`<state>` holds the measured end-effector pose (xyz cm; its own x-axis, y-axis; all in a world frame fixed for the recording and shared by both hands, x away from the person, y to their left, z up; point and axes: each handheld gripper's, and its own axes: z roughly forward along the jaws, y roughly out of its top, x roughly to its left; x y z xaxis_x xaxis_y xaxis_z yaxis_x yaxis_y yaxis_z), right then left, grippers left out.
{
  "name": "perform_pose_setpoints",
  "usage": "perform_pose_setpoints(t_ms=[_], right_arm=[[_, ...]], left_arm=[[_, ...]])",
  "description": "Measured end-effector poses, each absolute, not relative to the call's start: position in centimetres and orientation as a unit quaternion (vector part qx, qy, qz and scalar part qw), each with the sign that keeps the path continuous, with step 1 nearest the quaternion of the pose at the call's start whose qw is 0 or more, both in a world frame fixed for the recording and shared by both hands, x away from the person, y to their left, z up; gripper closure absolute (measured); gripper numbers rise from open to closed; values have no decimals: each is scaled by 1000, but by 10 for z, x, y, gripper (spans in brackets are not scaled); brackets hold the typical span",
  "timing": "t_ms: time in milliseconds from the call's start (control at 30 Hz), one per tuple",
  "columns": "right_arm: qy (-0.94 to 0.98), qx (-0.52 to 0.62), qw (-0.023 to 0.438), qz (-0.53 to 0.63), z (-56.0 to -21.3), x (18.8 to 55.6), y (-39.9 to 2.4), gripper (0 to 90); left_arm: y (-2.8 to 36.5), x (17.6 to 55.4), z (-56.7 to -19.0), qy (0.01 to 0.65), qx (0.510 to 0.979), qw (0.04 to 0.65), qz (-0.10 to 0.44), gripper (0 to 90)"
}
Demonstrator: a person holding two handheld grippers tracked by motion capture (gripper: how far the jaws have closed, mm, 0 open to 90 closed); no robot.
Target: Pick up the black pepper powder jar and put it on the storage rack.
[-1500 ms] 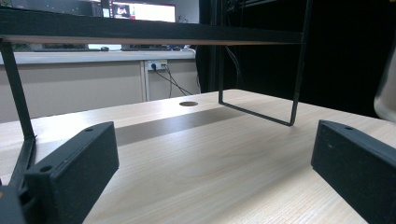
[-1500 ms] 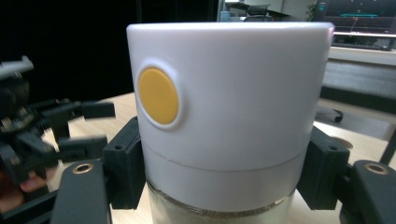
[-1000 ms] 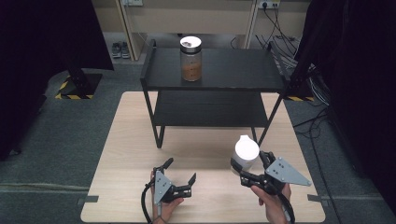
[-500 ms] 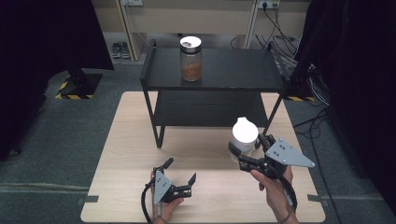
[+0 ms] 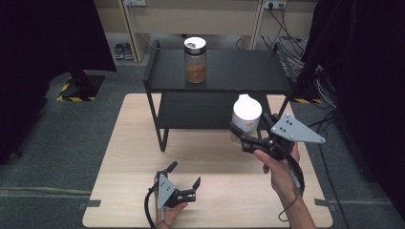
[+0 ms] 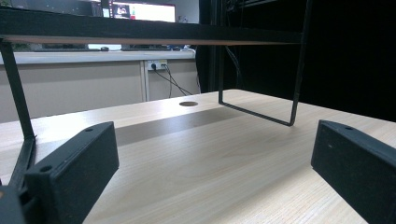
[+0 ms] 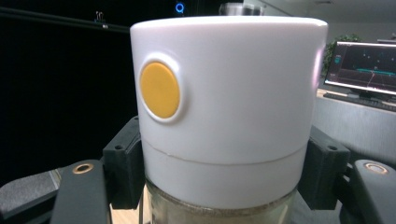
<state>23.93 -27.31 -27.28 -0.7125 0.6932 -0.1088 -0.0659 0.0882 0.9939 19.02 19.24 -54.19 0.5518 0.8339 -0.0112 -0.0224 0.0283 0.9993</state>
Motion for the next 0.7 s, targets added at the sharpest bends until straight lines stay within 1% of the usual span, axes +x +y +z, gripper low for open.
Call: perform_pose_setpoints(t_ms=[167,700], right_arm=[[668,234,303,638,-254,251,-267,310],[654,248,304,647,-215,281,-246,310]], left_arm=[[192,190,-542,333,610,635,337,2],[192,190,-542,332,611,635,337,2]])
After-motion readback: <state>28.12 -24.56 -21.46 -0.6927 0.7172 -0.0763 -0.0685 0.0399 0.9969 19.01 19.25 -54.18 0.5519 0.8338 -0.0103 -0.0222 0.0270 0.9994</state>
